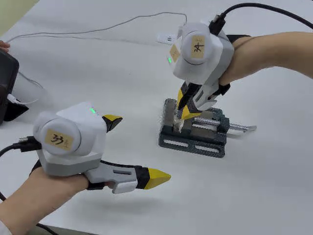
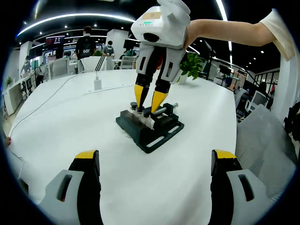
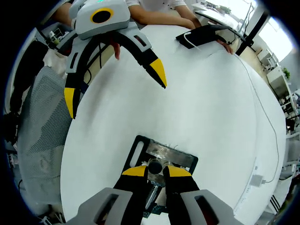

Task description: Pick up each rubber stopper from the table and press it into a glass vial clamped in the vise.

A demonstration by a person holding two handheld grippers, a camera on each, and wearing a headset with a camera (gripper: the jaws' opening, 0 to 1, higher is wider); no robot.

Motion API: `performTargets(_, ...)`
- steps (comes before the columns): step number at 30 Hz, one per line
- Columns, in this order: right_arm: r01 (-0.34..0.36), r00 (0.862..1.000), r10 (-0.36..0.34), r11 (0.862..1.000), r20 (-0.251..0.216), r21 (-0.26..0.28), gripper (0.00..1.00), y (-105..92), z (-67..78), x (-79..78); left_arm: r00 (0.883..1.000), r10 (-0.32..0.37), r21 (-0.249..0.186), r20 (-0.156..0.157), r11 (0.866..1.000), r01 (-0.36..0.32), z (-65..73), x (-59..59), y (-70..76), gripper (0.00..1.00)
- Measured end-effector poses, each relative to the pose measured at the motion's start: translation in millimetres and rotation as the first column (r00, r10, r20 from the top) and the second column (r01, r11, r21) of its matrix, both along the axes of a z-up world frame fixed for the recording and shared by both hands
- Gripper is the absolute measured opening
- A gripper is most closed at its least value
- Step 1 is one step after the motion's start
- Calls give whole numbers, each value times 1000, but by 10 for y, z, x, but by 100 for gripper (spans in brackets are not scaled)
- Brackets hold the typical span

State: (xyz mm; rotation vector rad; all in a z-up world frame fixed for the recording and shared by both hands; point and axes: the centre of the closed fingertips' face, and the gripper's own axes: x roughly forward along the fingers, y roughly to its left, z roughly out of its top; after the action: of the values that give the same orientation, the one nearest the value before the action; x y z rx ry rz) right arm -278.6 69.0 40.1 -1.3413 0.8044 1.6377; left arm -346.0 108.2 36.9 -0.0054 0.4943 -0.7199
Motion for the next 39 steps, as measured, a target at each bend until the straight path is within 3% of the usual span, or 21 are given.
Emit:
performTargets(3, 15, 999, -15, 1000, -35, 24, 11, 14, 78, -30, 1000, -1, 3, -2, 1000, 1, -10, 0, 7, 99)
performTargets(10, 45, 997, -43, 999, -67, 21, 3, -39, 34, 44, 1000, 1, -2, -3, 1000, -1, -3, 11, 6, 99)
performTargets(26, 60, 995, -58, 998, -87, 22, 0, -27, -74, 71, 1000, -5, 1, -21, 1000, 5, -53, 0, -4, 98)
performTargets(39, 76, 993, -74, 997, -91, 17, 0, -47, -68, 49, 999, -10, -5, -31, 1000, 10, -82, -12, -40, 98)
